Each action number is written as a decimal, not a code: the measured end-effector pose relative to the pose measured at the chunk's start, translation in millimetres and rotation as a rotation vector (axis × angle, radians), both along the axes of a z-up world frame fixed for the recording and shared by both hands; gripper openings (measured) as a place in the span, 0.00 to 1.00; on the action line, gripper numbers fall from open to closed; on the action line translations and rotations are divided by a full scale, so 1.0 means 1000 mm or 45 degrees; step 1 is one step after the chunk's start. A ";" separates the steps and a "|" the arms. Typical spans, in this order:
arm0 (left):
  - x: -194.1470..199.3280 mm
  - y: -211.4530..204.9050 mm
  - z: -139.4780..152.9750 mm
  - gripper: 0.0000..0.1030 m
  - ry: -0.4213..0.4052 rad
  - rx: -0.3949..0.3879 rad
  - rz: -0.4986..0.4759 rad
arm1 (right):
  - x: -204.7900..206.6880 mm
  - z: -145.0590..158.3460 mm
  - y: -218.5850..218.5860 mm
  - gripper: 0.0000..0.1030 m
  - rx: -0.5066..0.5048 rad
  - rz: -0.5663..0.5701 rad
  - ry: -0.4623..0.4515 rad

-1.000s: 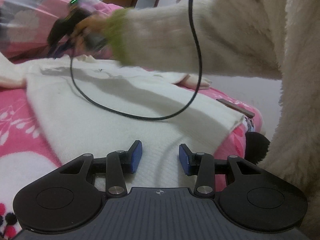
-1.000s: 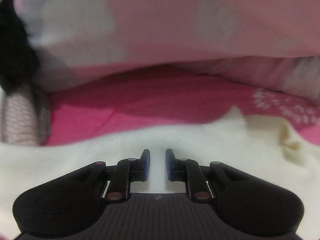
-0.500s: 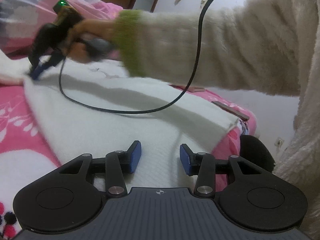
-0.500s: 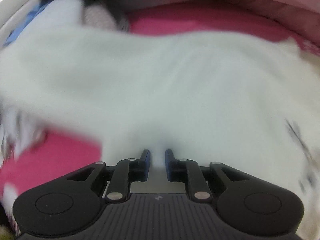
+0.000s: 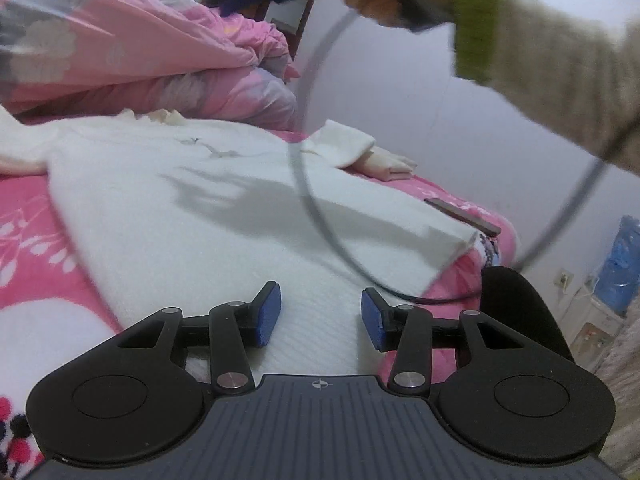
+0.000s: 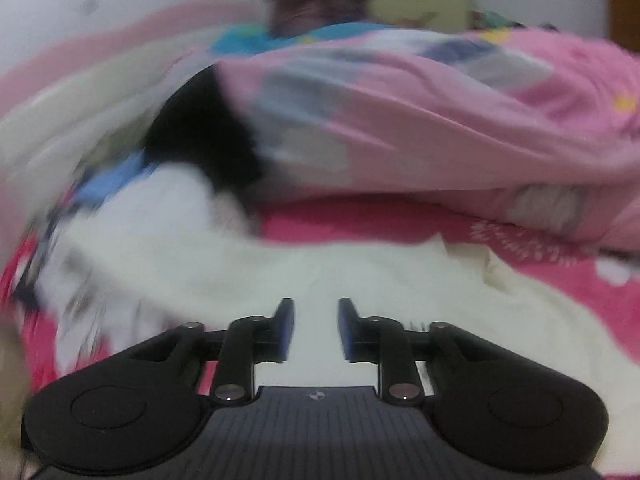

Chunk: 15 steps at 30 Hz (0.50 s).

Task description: Fold clothes

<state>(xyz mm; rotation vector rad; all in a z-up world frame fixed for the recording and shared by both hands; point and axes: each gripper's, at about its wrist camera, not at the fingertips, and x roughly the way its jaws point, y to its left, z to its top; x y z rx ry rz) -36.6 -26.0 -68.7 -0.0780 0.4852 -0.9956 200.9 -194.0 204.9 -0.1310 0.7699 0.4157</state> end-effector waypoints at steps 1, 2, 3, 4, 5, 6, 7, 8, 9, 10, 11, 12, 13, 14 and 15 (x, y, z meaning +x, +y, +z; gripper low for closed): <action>0.000 0.000 0.000 0.43 0.000 -0.002 0.001 | -0.007 -0.010 0.013 0.26 -0.085 0.011 0.019; 0.000 0.003 -0.001 0.43 0.001 -0.005 0.003 | -0.014 -0.019 0.026 0.26 -0.169 0.021 0.037; 0.001 0.005 -0.001 0.43 0.000 -0.008 0.005 | -0.018 -0.039 0.043 0.26 -0.213 0.066 0.063; 0.000 0.005 -0.002 0.43 -0.009 -0.007 0.007 | -0.021 -0.061 0.060 0.25 -0.245 0.120 0.090; -0.001 0.006 -0.003 0.43 -0.018 -0.006 0.009 | -0.023 -0.084 0.078 0.24 -0.276 0.174 0.118; -0.003 0.006 -0.004 0.43 -0.032 -0.002 0.010 | -0.022 -0.107 0.097 0.23 -0.300 0.224 0.142; -0.004 0.005 -0.004 0.43 -0.045 0.002 0.012 | -0.018 -0.125 0.116 0.21 -0.323 0.257 0.154; -0.005 0.005 -0.005 0.43 -0.051 0.002 0.013 | -0.014 -0.142 0.135 0.19 -0.347 0.285 0.164; -0.005 0.005 -0.005 0.43 -0.052 0.002 0.013 | -0.011 -0.159 0.153 0.14 -0.370 0.313 0.173; -0.004 0.005 -0.005 0.43 -0.050 0.000 0.013 | -0.009 -0.168 0.168 0.09 -0.380 0.321 0.174; -0.004 0.006 -0.005 0.43 -0.048 -0.002 0.012 | -0.012 -0.165 0.176 0.04 -0.356 0.353 0.150; -0.004 0.006 -0.005 0.43 -0.047 -0.003 0.011 | -0.017 -0.160 0.183 0.04 -0.325 0.394 0.120; -0.004 0.005 -0.005 0.43 -0.050 0.001 0.010 | -0.020 -0.152 0.185 0.04 -0.252 0.435 0.128; -0.005 0.005 -0.004 0.43 -0.053 0.005 0.009 | -0.020 -0.148 0.181 0.04 -0.212 0.430 0.130; -0.005 0.005 -0.004 0.44 -0.055 0.009 0.008 | -0.020 -0.146 0.177 0.04 -0.185 0.412 0.127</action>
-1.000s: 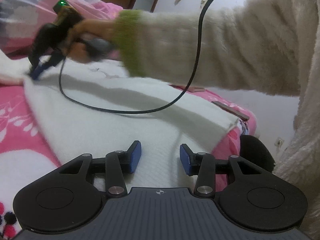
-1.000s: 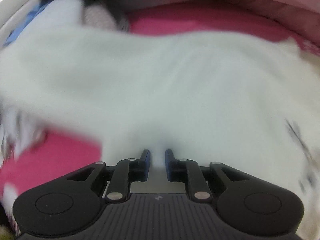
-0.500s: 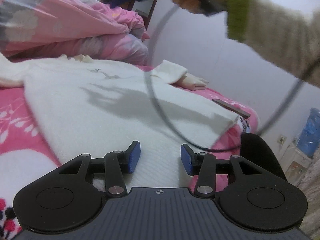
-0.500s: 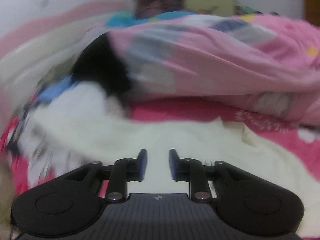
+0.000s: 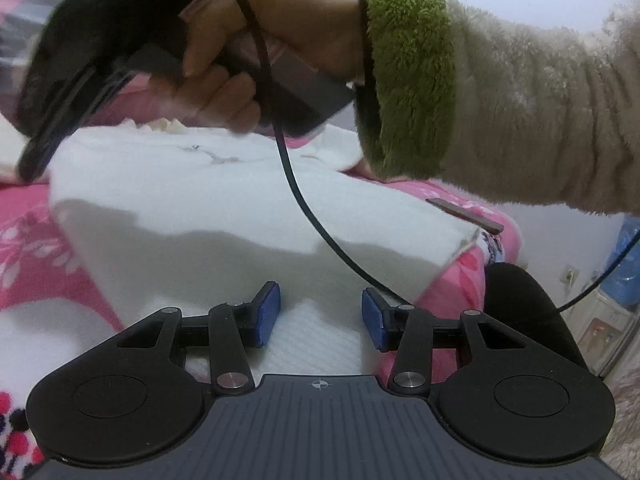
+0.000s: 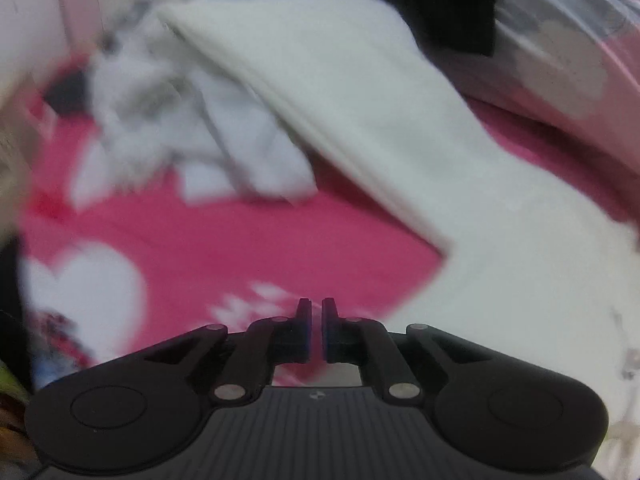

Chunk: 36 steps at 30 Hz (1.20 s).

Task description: Fold clothes

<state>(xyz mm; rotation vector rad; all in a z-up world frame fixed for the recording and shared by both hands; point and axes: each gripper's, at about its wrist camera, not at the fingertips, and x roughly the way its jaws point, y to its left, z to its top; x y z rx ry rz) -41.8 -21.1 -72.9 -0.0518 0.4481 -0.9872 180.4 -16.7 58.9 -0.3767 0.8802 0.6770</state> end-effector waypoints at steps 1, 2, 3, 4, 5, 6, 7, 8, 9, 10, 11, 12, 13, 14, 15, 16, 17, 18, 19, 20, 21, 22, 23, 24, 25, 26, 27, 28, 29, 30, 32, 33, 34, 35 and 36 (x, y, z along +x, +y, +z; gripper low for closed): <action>-0.001 0.000 0.000 0.43 0.000 0.001 0.000 | 0.000 0.002 -0.004 0.04 0.026 -0.019 0.000; -0.001 0.000 0.000 0.44 0.000 0.001 0.000 | 0.000 0.004 -0.008 0.04 0.052 -0.038 0.000; -0.002 0.001 0.000 0.44 0.000 0.000 0.000 | 0.000 0.006 -0.012 0.04 0.078 -0.057 -0.001; -0.002 0.001 -0.001 0.44 -0.003 0.000 0.001 | 0.000 0.008 -0.016 0.04 0.104 -0.076 -0.001; -0.003 0.001 -0.001 0.44 -0.005 0.000 0.001 | 0.000 0.010 -0.020 0.04 0.130 -0.095 -0.001; -0.003 0.001 -0.001 0.44 -0.008 0.001 0.002 | 0.000 0.012 -0.024 0.04 0.156 -0.113 -0.001; -0.003 0.001 -0.001 0.44 -0.012 0.001 0.002 | 0.000 0.014 -0.028 0.05 0.181 -0.132 -0.002; -0.004 0.002 -0.001 0.44 -0.013 -0.001 0.001 | -0.001 0.016 -0.032 0.05 0.207 -0.151 -0.002; -0.003 0.002 -0.001 0.44 -0.009 -0.006 -0.001 | -0.001 0.018 -0.036 0.04 0.233 -0.170 -0.002; -0.002 0.002 -0.001 0.44 -0.005 -0.010 -0.003 | -0.001 0.020 -0.040 0.04 0.259 -0.189 -0.002; -0.001 0.002 -0.001 0.44 0.000 -0.015 -0.005 | -0.001 0.022 -0.044 0.04 0.285 -0.208 -0.002; 0.000 0.002 -0.001 0.44 0.005 -0.020 -0.006 | -0.001 0.024 -0.048 0.04 0.311 -0.227 -0.003; 0.000 0.003 0.000 0.44 0.013 -0.027 -0.007 | -0.001 0.026 -0.052 0.05 0.337 -0.246 -0.003; 0.001 0.004 0.000 0.44 0.022 -0.033 -0.007 | -0.006 0.037 -0.069 0.05 0.378 -0.291 -0.036; 0.001 0.006 0.000 0.44 0.028 -0.038 -0.006 | -0.013 0.051 -0.089 0.05 0.423 -0.344 -0.078; 0.001 0.007 0.001 0.44 0.033 -0.042 -0.005 | -0.024 0.066 -0.114 0.05 0.445 -0.409 -0.137; 0.001 0.007 0.002 0.44 0.038 -0.046 -0.006 | -0.036 0.083 -0.140 0.06 0.461 -0.477 -0.201; 0.001 0.007 0.003 0.44 0.044 -0.050 -0.006 | -0.045 0.097 -0.167 0.06 0.463 -0.537 -0.258; 0.001 0.008 0.004 0.44 0.050 -0.056 -0.006 | -0.061 0.113 -0.194 0.06 0.453 -0.609 -0.318; 0.002 0.010 0.006 0.44 0.062 -0.067 -0.008 | -0.080 0.130 -0.222 0.06 0.441 -0.685 -0.381; 0.003 0.013 0.008 0.44 0.072 -0.077 -0.010 | -0.099 0.146 -0.250 0.06 0.428 -0.761 -0.443; 0.004 0.014 0.012 0.44 0.074 -0.081 -0.010 | -0.116 0.157 -0.270 0.06 0.409 -0.825 -0.481; 0.005 0.016 0.016 0.44 0.076 -0.085 -0.010 | -0.133 0.168 -0.288 0.07 0.389 -0.886 -0.512; 0.007 0.016 0.021 0.44 0.075 -0.091 -0.012 | -0.150 0.178 -0.305 0.07 0.368 -0.947 -0.543; 0.009 0.017 0.027 0.44 0.074 -0.099 -0.015 | -0.158 0.179 -0.316 0.07 0.353 -0.989 -0.533; 0.012 0.017 0.033 0.44 0.075 -0.111 -0.023 | -0.165 0.179 -0.324 0.07 0.340 -1.026 -0.512; 0.016 0.016 0.038 0.44 0.076 -0.122 -0.032 | -0.171 0.178 -0.332 0.07 0.326 -1.062 -0.491; 0.023 0.011 0.043 0.44 0.080 -0.124 -0.047 | -0.177 0.177 -0.340 0.07 0.313 -1.098 -0.470; 0.033 0.003 0.048 0.44 0.095 -0.106 -0.066 | -0.175 0.171 -0.345 0.07 0.298 -1.110 -0.440; 0.043 -0.010 0.051 0.44 0.121 -0.055 -0.077 | -0.171 0.162 -0.349 0.07 0.283 -1.116 -0.407; 0.060 -0.037 0.051 0.44 0.136 0.050 -0.106 | -0.149 0.136 -0.349 0.07 0.281 -1.096 -0.330; 0.068 -0.052 0.048 0.44 0.130 0.105 -0.122 | -0.133 0.119 -0.347 0.07 0.295 -1.088 -0.279; 0.076 -0.065 0.045 0.44 0.129 0.156 -0.137 | -0.119 0.105 -0.350 0.07 0.308 -1.082 -0.228; 0.082 -0.073 0.038 0.44 0.149 0.192 -0.150 | -0.103 0.092 -0.350 0.07 0.298 -1.074 -0.187; 0.089 -0.080 0.031 0.44 0.169 0.227 -0.163 | -0.086 0.078 -0.348 0.07 0.283 -1.066 -0.149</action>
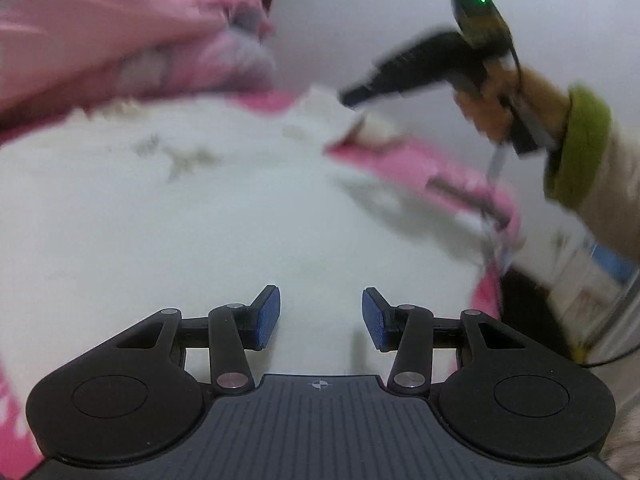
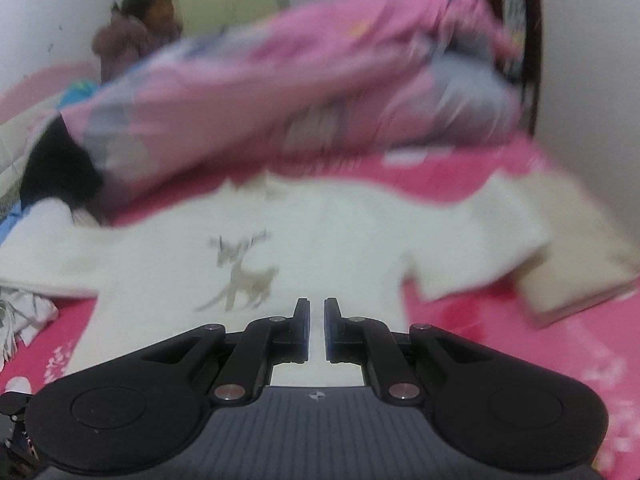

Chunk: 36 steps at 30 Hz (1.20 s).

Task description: Fold clothes

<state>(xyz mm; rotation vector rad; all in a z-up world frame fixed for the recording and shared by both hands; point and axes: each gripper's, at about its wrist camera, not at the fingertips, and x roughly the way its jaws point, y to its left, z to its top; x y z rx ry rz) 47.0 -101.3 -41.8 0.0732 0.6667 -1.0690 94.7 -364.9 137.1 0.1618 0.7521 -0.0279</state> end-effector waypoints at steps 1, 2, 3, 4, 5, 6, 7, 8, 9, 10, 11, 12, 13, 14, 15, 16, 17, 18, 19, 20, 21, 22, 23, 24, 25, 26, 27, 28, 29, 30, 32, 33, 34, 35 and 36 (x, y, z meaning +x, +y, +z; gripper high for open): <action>0.006 -0.006 -0.006 0.44 0.018 0.026 -0.014 | 0.014 -0.013 0.003 0.07 -0.013 0.012 0.033; 0.008 -0.002 -0.009 0.44 0.030 0.000 -0.029 | 0.028 -0.023 0.004 0.07 -0.026 0.027 0.062; 0.010 0.002 -0.012 0.44 0.042 -0.025 -0.044 | 0.044 -0.033 0.005 0.07 -0.035 0.044 0.085; 0.012 0.006 -0.016 0.44 0.055 -0.050 -0.059 | 0.058 -0.039 0.005 0.07 -0.045 0.059 0.102; 0.013 0.009 -0.019 0.44 0.067 -0.076 -0.074 | 0.075 -0.045 0.004 0.07 -0.062 0.070 0.120; 0.016 0.013 -0.022 0.44 0.085 -0.103 -0.087 | 0.093 -0.052 0.003 0.07 -0.082 0.080 0.139; 0.021 0.016 -0.025 0.44 0.134 -0.142 -0.086 | 0.109 -0.060 0.000 0.07 -0.096 0.089 0.165; 0.024 0.021 -0.027 0.44 0.186 -0.183 -0.089 | 0.127 -0.072 -0.004 0.07 -0.099 0.089 0.201; 0.028 0.023 -0.028 0.44 0.221 -0.212 -0.094 | 0.138 -0.076 -0.008 0.07 -0.099 0.075 0.213; 0.030 0.025 -0.030 0.44 0.241 -0.233 -0.100 | 0.146 -0.078 -0.011 0.06 -0.099 0.058 0.216; 0.031 0.027 -0.032 0.44 0.256 -0.250 -0.106 | 0.155 -0.080 -0.015 0.03 -0.099 0.041 0.219; 0.029 0.027 -0.032 0.44 0.251 -0.250 -0.108 | 0.163 -0.082 -0.018 0.00 -0.099 0.024 0.223; 0.028 0.027 -0.031 0.44 0.246 -0.249 -0.110 | 0.171 -0.085 -0.021 0.00 -0.099 0.007 0.226; 0.027 0.027 -0.031 0.45 0.241 -0.249 -0.113 | 0.179 -0.087 -0.025 0.00 -0.099 -0.011 0.229; 0.026 0.027 -0.031 0.45 0.235 -0.248 -0.115 | 0.187 -0.089 -0.028 0.00 -0.099 -0.028 0.233; 0.024 0.028 -0.031 0.45 0.230 -0.247 -0.117 | 0.196 -0.091 -0.032 0.00 -0.099 -0.045 0.236; 0.024 0.028 -0.031 0.45 0.226 -0.247 -0.119 | 0.204 -0.093 -0.035 0.00 -0.099 -0.062 0.239; 0.024 0.028 -0.031 0.45 0.227 -0.247 -0.118 | 0.212 -0.095 -0.038 0.00 -0.099 -0.079 0.243; 0.024 0.028 -0.032 0.45 0.226 -0.247 -0.118 | 0.220 -0.097 -0.042 0.00 -0.099 -0.096 0.246; 0.025 0.028 -0.032 0.45 0.224 -0.246 -0.118 | 0.228 -0.099 -0.045 0.00 -0.099 -0.113 0.249; 0.025 0.028 -0.032 0.45 0.222 -0.245 -0.117 | 0.237 -0.101 -0.048 0.00 -0.099 -0.131 0.252; 0.025 0.027 -0.033 0.45 0.221 -0.244 -0.117 | 0.232 -0.096 -0.047 0.01 -0.074 -0.127 0.246; 0.025 0.027 -0.033 0.45 0.220 -0.244 -0.117 | 0.221 -0.091 -0.040 0.01 -0.040 -0.067 0.255; 0.026 0.027 -0.033 0.45 0.220 -0.244 -0.117 | 0.211 -0.086 -0.032 0.02 -0.006 0.008 0.268; 0.026 0.027 -0.033 0.45 0.221 -0.246 -0.118 | 0.200 -0.080 -0.023 0.02 0.028 0.083 0.282; 0.027 0.026 -0.033 0.45 0.221 -0.247 -0.118 | 0.196 -0.085 -0.012 0.02 0.035 0.143 0.323; 0.027 0.026 -0.034 0.46 0.220 -0.248 -0.119 | 0.194 -0.091 0.000 0.03 0.035 0.198 0.373; 0.028 0.026 -0.034 0.46 0.219 -0.248 -0.120 | 0.192 -0.098 0.011 0.03 0.034 0.254 0.422; 0.028 0.026 -0.034 0.46 0.217 -0.248 -0.120 | 0.200 -0.108 0.017 0.03 0.020 0.265 0.440; 0.028 0.025 -0.034 0.46 0.215 -0.248 -0.120 | 0.210 -0.119 0.021 0.00 0.002 0.263 0.449; 0.028 0.025 -0.034 0.46 0.209 -0.248 -0.120 | 0.235 -0.123 0.005 0.00 0.052 0.181 0.374; 0.027 0.025 -0.034 0.46 0.206 -0.248 -0.121 | 0.246 -0.122 -0.007 0.00 0.089 0.102 0.337; 0.027 0.025 -0.033 0.46 0.204 -0.248 -0.121 | 0.256 -0.122 -0.018 0.00 0.125 0.023 0.300; 0.027 0.025 -0.033 0.46 0.202 -0.248 -0.121 | 0.257 -0.118 -0.023 0.00 0.144 -0.019 0.289; 0.026 0.025 -0.033 0.46 0.201 -0.248 -0.121 | 0.254 -0.114 -0.026 0.01 0.157 -0.050 0.286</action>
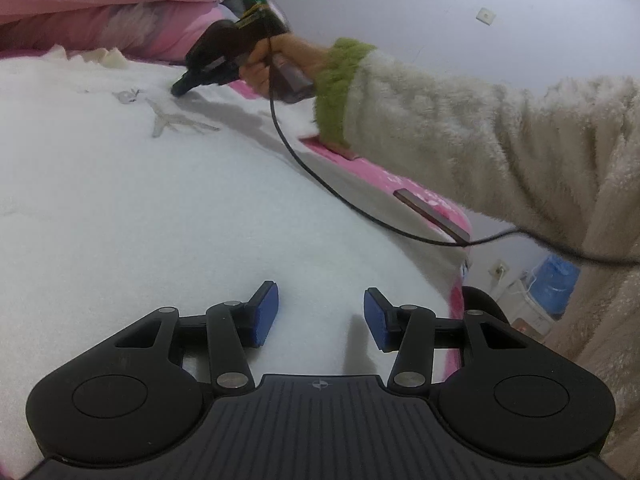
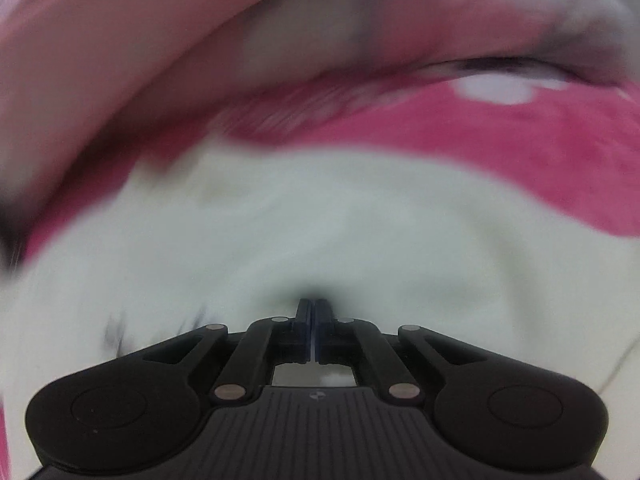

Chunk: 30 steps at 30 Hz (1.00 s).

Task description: Fold clothes

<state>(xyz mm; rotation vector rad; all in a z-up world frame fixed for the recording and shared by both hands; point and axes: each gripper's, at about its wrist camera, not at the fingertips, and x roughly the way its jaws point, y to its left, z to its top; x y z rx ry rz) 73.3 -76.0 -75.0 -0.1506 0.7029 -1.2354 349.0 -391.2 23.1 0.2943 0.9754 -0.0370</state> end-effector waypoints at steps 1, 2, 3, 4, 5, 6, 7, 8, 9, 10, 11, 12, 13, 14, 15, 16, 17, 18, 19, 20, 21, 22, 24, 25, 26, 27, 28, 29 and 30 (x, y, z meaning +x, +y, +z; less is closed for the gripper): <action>0.000 0.000 0.000 0.46 0.001 0.000 -0.001 | -0.002 0.004 -0.003 0.03 0.010 -0.032 -0.002; 0.000 0.000 0.000 0.46 0.002 -0.002 -0.002 | -0.013 0.011 0.006 0.03 0.003 0.028 0.001; 0.000 0.001 0.000 0.47 0.004 -0.003 -0.003 | -0.025 0.018 0.019 0.04 -0.008 0.115 0.004; 0.000 0.001 -0.001 0.47 0.006 -0.004 -0.004 | -0.038 0.019 0.036 0.06 -0.012 0.220 0.027; 0.000 0.001 0.000 0.47 0.005 -0.004 -0.004 | -0.050 0.019 0.054 0.12 -0.016 0.330 0.056; -0.001 0.001 0.000 0.47 0.003 -0.004 -0.005 | -0.062 0.018 0.072 0.18 -0.019 0.439 0.084; -0.001 0.001 0.000 0.47 0.003 -0.004 -0.005 | -0.057 0.016 0.078 0.19 -0.025 0.450 0.083; -0.001 0.001 0.000 0.47 0.003 -0.006 -0.006 | -0.046 0.013 0.080 0.21 -0.032 0.433 0.073; -0.001 0.002 -0.001 0.47 0.003 -0.007 -0.006 | -0.035 0.011 0.083 0.21 -0.039 0.415 0.064; -0.001 0.002 -0.001 0.47 0.001 -0.007 -0.006 | -0.024 0.008 0.085 0.21 -0.046 0.397 0.054; -0.001 0.002 -0.001 0.47 0.000 -0.007 -0.006 | -0.013 0.005 0.087 0.19 -0.053 0.380 0.044; -0.001 0.002 -0.001 0.47 -0.002 -0.007 -0.006 | -0.002 0.002 0.089 0.18 -0.060 0.362 0.035; -0.002 0.002 0.000 0.47 -0.003 -0.006 -0.007 | 0.008 -0.001 0.092 0.17 -0.066 0.344 0.025; -0.002 0.002 0.000 0.47 -0.004 -0.006 -0.007 | 0.019 -0.004 0.094 0.17 -0.073 0.327 0.015; -0.002 0.002 0.000 0.47 -0.004 -0.006 -0.007 | 0.030 -0.006 0.096 0.18 -0.080 0.309 0.006; -0.002 0.002 0.000 0.47 -0.003 -0.007 -0.007 | 0.037 -0.006 0.094 0.18 -0.060 0.270 0.005; -0.002 0.002 0.000 0.47 -0.003 -0.007 -0.008 | 0.038 -0.003 0.093 0.20 -0.026 0.245 0.017; -0.002 0.003 0.000 0.47 -0.001 -0.008 -0.009 | 0.033 0.002 0.098 0.20 -0.006 0.274 0.012; -0.002 0.003 -0.001 0.47 0.001 -0.010 -0.011 | 0.026 0.007 0.107 0.20 -0.004 0.327 0.004; -0.002 0.004 -0.001 0.48 0.004 -0.013 -0.013 | 0.019 0.010 0.118 0.20 -0.003 0.387 0.013; -0.002 0.004 -0.001 0.48 0.007 -0.016 -0.015 | 0.017 0.010 0.130 0.20 -0.002 0.426 0.030; -0.002 0.004 -0.002 0.49 0.008 -0.018 -0.016 | 0.024 0.005 0.140 0.20 -0.018 0.446 0.045; -0.002 0.005 -0.001 0.49 0.007 -0.022 -0.018 | 0.044 -0.006 0.157 0.20 -0.098 0.450 0.041; -0.002 0.005 -0.001 0.49 0.008 -0.025 -0.019 | 0.060 -0.013 0.159 0.20 -0.118 0.427 0.031; -0.002 0.005 -0.002 0.49 0.009 -0.027 -0.019 | 0.075 -0.017 0.158 0.18 -0.098 0.384 0.008; -0.002 0.006 -0.002 0.49 0.010 -0.029 -0.019 | 0.091 -0.020 0.157 0.18 -0.069 0.336 -0.019; -0.002 0.006 -0.002 0.49 0.009 -0.028 -0.019 | 0.102 -0.019 0.154 0.18 -0.038 0.295 -0.049; -0.003 0.006 -0.002 0.49 0.008 -0.027 -0.019 | 0.108 -0.017 0.153 0.18 -0.031 0.268 -0.075; -0.003 0.006 -0.001 0.49 0.007 -0.027 -0.019 | 0.113 -0.014 0.152 0.17 -0.030 0.245 -0.099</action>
